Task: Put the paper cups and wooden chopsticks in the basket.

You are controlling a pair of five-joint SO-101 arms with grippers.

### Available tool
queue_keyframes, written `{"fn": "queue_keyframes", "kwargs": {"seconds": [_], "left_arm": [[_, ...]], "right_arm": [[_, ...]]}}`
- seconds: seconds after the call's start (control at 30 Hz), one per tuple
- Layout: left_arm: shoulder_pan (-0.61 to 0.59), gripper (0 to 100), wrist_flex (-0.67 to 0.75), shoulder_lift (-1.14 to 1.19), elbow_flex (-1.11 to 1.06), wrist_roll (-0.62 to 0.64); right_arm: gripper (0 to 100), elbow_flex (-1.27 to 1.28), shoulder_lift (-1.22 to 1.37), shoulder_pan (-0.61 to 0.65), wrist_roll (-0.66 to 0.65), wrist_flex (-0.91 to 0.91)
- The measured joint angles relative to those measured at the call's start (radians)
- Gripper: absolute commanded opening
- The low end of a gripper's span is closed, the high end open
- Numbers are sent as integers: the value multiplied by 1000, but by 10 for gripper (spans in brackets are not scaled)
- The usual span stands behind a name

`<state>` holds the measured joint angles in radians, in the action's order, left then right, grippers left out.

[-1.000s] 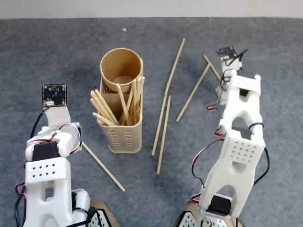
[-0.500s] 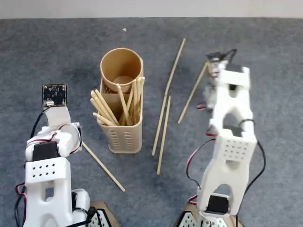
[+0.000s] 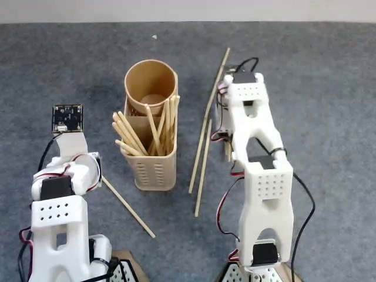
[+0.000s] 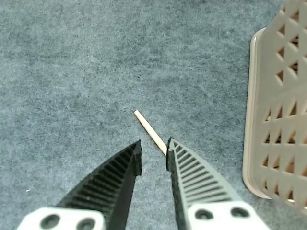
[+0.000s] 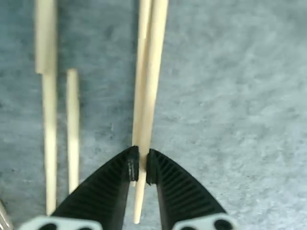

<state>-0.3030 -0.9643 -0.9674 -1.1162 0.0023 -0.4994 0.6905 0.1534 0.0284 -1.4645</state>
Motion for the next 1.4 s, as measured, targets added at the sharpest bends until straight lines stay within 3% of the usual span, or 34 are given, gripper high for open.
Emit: {"fn": "queue_keyframes", "kwargs": {"seconds": [0.43, 0.6, 0.87, 0.93, 1.03, 1.23, 1.4], "left_arm": [[0, 123, 0, 0, 0, 0], [0, 123, 0, 0, 0, 0], [0, 123, 0, 0, 0, 0], [0, 123, 0, 0, 0, 0], [0, 123, 0, 0, 0, 0], [0, 123, 0, 0, 0, 0], [0, 123, 0, 0, 0, 0]], "right_arm": [[13, -46, 0, 29, 0, -6], [101, -46, 0, 31, 0, 32], [108, -5, 54, 31, 0, 110], [98, -8, 83, 31, 0, 123], [0, -9, 118, 32, -12, 133], [6, -9, 120, 9, -51, 138], [6, 3, 2, -23, 14, 112]]}}
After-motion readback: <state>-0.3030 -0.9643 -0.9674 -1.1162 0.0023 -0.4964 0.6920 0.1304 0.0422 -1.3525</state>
